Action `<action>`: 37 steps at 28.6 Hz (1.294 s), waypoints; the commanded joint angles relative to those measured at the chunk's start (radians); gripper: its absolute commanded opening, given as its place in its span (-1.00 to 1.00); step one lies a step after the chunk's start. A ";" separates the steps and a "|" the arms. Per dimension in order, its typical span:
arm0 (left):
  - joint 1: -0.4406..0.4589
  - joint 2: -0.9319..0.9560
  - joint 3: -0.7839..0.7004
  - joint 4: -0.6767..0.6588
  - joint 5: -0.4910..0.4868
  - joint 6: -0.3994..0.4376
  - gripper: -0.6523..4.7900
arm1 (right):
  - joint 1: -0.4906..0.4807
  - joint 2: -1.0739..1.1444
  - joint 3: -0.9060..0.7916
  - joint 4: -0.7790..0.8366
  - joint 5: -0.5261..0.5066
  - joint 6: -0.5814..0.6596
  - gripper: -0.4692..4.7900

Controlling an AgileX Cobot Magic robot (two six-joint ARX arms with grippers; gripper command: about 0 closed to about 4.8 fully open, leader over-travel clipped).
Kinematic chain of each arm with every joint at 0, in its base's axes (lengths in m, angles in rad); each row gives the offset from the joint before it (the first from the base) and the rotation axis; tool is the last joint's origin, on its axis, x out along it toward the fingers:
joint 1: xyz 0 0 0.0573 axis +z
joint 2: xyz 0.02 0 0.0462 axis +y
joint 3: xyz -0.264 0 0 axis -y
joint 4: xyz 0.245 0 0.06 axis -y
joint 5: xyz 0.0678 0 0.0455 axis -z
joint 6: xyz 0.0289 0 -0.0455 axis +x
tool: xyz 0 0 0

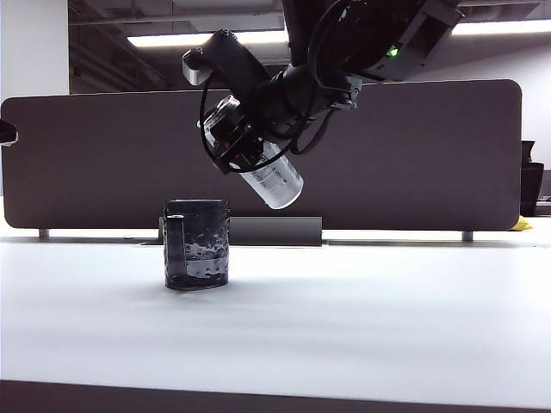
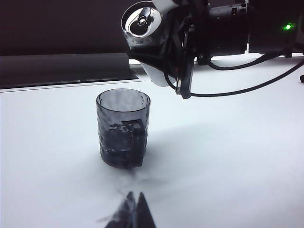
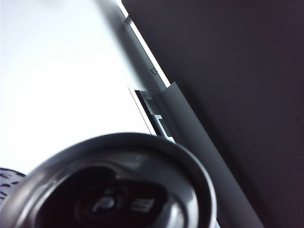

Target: Pick up the metal can, pour some water into the cup, then place the can back on the table.

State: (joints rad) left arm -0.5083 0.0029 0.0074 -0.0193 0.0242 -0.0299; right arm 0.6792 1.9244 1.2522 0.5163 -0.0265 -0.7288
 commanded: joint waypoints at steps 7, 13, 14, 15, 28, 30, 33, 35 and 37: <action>0.000 0.001 0.001 0.013 0.002 0.004 -0.78 | 0.004 -0.009 0.007 -0.015 0.002 -0.105 -0.02; 0.018 0.001 0.001 0.013 0.002 0.004 -0.78 | 0.010 -0.010 0.007 -0.019 0.003 -0.150 -0.02; 0.026 0.001 0.001 0.012 0.002 0.004 -0.78 | 0.010 -0.009 0.008 -0.019 0.003 -0.164 -0.02; 0.037 0.001 0.001 0.013 0.002 0.004 -0.78 | 0.011 -0.009 0.008 -0.019 0.003 -0.169 -0.02; 0.075 0.001 0.001 0.012 -0.002 0.004 -0.78 | 0.017 -0.009 0.008 -0.019 0.010 -0.257 -0.02; 0.075 0.001 0.001 0.012 -0.002 0.004 -0.78 | 0.017 -0.009 0.008 -0.018 0.010 -0.273 -0.02; 0.075 0.001 0.001 0.012 -0.002 0.004 -0.78 | 0.019 -0.009 0.010 -0.019 0.010 -0.294 -0.02; 0.075 0.001 0.001 0.012 -0.002 0.004 -0.78 | 0.021 -0.009 0.012 -0.018 0.014 -0.306 -0.02; 0.075 0.001 0.001 0.012 -0.002 0.004 -0.78 | 0.022 -0.009 0.018 -0.019 0.013 -0.325 -0.02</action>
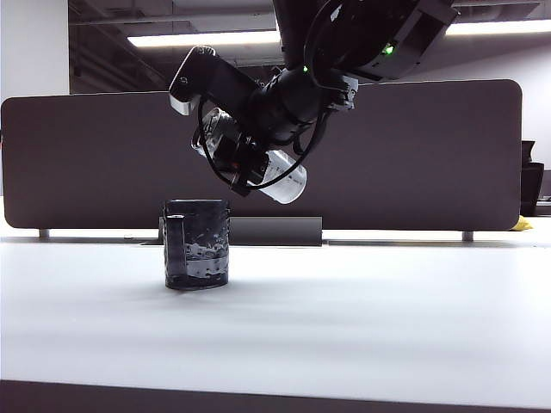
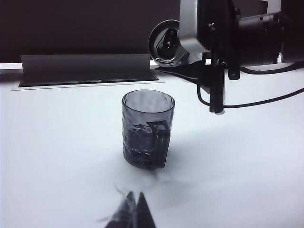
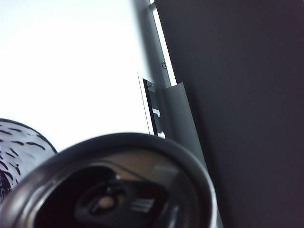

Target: Pick up the metal can, pour some water into the cup, then place the can back on the table.

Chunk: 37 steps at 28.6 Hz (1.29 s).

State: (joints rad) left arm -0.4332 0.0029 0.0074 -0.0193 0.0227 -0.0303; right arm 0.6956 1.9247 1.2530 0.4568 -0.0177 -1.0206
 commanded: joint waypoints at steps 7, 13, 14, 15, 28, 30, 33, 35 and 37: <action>0.000 0.001 0.001 0.013 0.000 0.004 -0.78 | 0.005 -0.003 0.045 0.039 0.022 -0.075 -0.02; 0.000 0.001 0.001 0.012 0.000 0.004 -0.78 | 0.005 -0.003 0.050 0.040 0.023 -0.089 -0.02; 0.000 0.001 0.001 0.013 0.000 0.004 -0.78 | 0.005 -0.003 0.050 0.040 0.023 -0.093 -0.02; 0.000 0.001 0.001 0.013 0.000 0.004 -0.78 | 0.005 -0.003 0.050 0.040 0.023 -0.109 -0.02; 0.000 0.001 0.001 0.013 0.000 0.004 -0.78 | 0.010 0.034 0.074 0.042 0.027 -0.208 -0.02; 0.000 0.001 0.001 0.012 0.000 0.004 -0.78 | 0.011 0.037 0.074 0.041 0.026 -0.213 -0.02; 0.000 0.001 0.001 0.013 0.000 0.004 -0.78 | 0.011 0.042 0.074 0.040 0.027 -0.233 -0.02; 0.000 0.001 0.001 0.012 0.000 0.004 -0.78 | 0.011 0.043 0.074 0.040 0.027 -0.239 -0.02; 0.000 0.001 0.001 0.012 0.000 0.004 -0.78 | 0.011 0.043 0.074 0.040 0.027 -0.241 -0.02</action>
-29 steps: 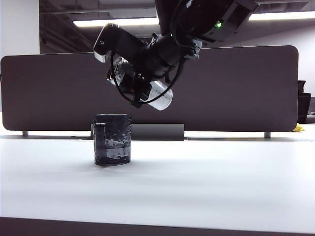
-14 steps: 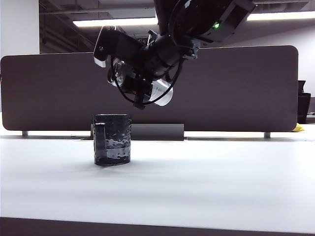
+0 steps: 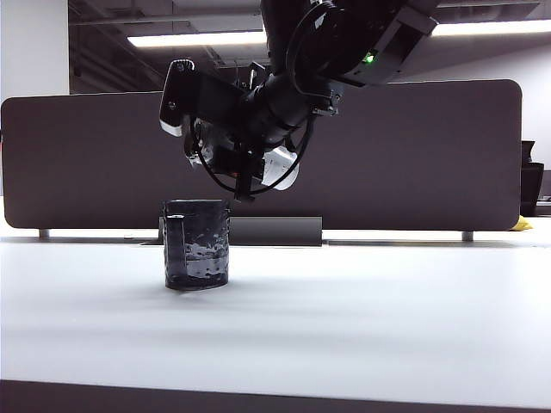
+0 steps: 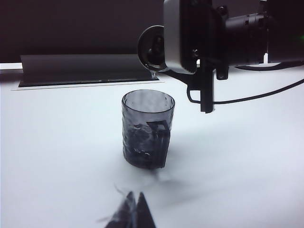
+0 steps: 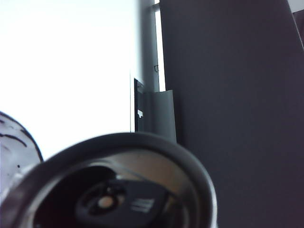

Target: Pick up the metal can, pour some water into the cup, then place the can back on the table.

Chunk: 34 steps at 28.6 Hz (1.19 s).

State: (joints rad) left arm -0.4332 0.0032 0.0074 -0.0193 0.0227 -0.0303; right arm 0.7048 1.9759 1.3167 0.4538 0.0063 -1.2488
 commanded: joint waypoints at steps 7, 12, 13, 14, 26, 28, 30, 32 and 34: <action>0.000 0.001 0.001 0.012 0.000 0.004 -0.78 | 0.002 -0.007 0.010 0.043 0.019 -0.049 -0.02; 0.000 0.001 0.001 0.012 0.000 0.005 -0.78 | 0.002 -0.007 0.010 0.043 0.020 -0.061 -0.02; 0.000 0.001 0.001 0.012 0.000 0.004 -0.78 | 0.002 -0.007 0.010 0.043 0.021 -0.061 -0.02; 0.000 0.001 0.001 0.012 0.000 0.004 -0.78 | 0.002 -0.007 0.010 0.043 0.021 -0.061 -0.02; 0.000 0.001 0.001 0.012 0.000 0.004 -0.78 | 0.002 -0.007 0.010 0.043 0.021 -0.061 -0.02; 0.000 0.001 0.001 0.012 0.000 0.004 -0.78 | 0.002 -0.007 0.010 0.043 0.022 -0.061 -0.02; 0.000 0.001 0.001 0.012 0.000 0.004 -0.78 | 0.002 -0.007 0.010 0.043 0.022 -0.061 -0.02; 0.000 0.001 0.001 0.012 0.000 0.004 -0.78 | 0.002 -0.007 0.010 0.043 0.022 -0.061 -0.02; 0.000 0.001 0.001 0.013 0.000 0.004 -0.78 | 0.002 -0.007 0.010 0.043 0.022 -0.061 -0.02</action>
